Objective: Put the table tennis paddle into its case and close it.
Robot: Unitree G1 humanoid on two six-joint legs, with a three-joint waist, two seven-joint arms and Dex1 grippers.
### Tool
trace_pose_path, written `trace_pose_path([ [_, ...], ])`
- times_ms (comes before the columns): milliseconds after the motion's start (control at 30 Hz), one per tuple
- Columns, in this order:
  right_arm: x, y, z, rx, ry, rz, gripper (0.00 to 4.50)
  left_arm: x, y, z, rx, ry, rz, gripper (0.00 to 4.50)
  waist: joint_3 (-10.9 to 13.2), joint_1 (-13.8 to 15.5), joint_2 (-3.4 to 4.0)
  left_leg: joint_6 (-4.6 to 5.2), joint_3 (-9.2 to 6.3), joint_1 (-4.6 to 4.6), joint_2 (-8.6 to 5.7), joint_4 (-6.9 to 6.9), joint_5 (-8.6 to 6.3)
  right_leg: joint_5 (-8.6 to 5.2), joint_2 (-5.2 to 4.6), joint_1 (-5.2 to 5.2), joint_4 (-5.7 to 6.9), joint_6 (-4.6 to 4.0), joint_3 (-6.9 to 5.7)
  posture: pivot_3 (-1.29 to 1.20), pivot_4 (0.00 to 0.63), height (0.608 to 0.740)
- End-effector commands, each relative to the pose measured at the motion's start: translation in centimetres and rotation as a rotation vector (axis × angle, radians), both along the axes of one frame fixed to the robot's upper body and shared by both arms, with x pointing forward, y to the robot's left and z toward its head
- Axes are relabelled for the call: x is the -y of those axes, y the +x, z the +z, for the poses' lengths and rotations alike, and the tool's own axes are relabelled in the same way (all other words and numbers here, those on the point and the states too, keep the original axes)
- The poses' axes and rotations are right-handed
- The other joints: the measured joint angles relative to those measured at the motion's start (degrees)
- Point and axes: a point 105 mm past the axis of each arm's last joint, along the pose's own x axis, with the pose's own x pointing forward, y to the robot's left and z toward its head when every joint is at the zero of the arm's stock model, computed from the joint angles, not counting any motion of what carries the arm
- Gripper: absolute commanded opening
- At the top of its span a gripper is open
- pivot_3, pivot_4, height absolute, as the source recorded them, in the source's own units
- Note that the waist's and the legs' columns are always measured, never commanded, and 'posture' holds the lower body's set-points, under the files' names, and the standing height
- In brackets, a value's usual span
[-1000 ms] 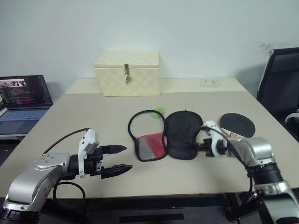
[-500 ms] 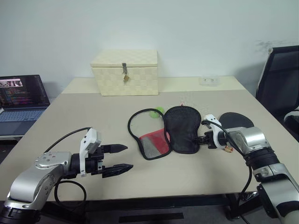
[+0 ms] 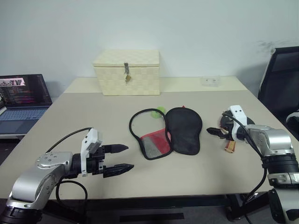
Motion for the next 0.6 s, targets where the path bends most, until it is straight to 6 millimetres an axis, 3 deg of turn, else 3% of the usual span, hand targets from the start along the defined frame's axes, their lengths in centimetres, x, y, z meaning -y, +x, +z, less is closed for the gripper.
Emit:
trace_pose_path([
  [33,1.4,-1.3,1.1,0.082,-0.015,-0.173,4.49,0.5,0.3,0.7,0.043,-0.001,-0.041,4.50,0.0,0.0,0.00,0.00,-0.01,0.01,0.00,0.01,0.00,0.00,0.01,0.01,0.02,0.00,0.00,0.00,0.150,0.740],
  [300,1.8,-3.2,-1.6,0.078,0.033,-0.457,4.49,1.7,1.5,2.1,0.067,-0.032,-0.121,4.50,0.0,-0.1,0.01,-0.01,0.05,0.03,-0.01,0.08,0.01,-0.03,0.04,0.00,0.11,0.06,0.05,0.00,0.150,0.740],
  [600,2.5,-0.8,-2.7,0.074,0.020,-0.495,4.49,2.4,2.8,4.1,0.123,0.004,-0.217,4.50,0.0,-0.4,0.01,0.00,0.14,0.06,-0.13,0.09,0.01,-0.02,0.09,0.02,0.10,0.05,0.08,0.00,0.150,0.740],
])
